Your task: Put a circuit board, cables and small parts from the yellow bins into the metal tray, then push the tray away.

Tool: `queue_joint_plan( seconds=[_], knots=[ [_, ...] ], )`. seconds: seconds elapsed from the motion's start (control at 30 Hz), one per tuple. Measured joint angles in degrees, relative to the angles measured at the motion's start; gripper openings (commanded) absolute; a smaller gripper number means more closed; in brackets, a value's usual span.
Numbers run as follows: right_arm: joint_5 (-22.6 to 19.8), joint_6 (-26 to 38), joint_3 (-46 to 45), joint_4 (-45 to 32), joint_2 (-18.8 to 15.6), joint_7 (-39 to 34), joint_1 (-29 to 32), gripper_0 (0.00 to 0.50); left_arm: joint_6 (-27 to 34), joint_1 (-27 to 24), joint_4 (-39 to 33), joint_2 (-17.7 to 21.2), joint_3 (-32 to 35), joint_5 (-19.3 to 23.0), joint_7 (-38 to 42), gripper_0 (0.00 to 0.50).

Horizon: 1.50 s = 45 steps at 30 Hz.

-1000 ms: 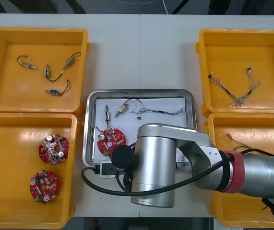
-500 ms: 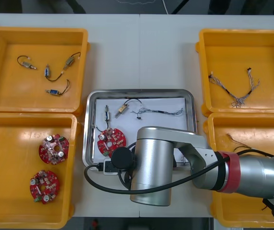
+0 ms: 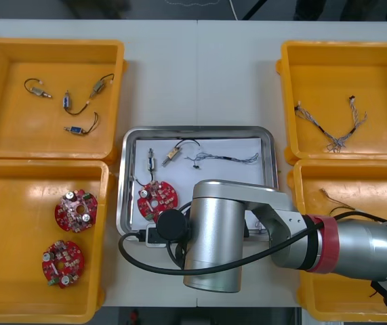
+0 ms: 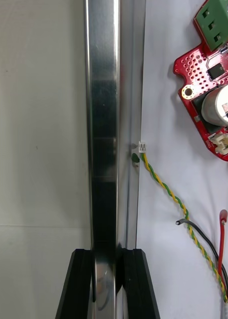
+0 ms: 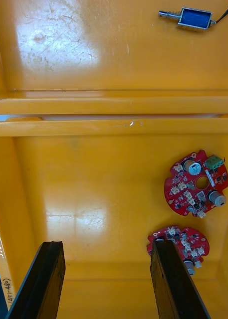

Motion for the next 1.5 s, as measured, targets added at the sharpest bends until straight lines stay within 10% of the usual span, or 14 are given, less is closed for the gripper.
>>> queue_joint_plan(
  seconds=[0.47, 1.5],
  knots=[
    [0.87, -1.40, 0.00, 0.60, -0.29, 0.01, -2.89, 0.000, 0.00, 0.00, 0.00, 0.00, 0.00, 0.00, 0.00, 0.500],
    [-15.09, -9.15, -4.93, 22.74, -0.43, 11.93, -18.83, 0.000, 0.00, 0.00, -0.01, 0.00, 0.00, 0.00, 0.00, 0.500]
  ],
)
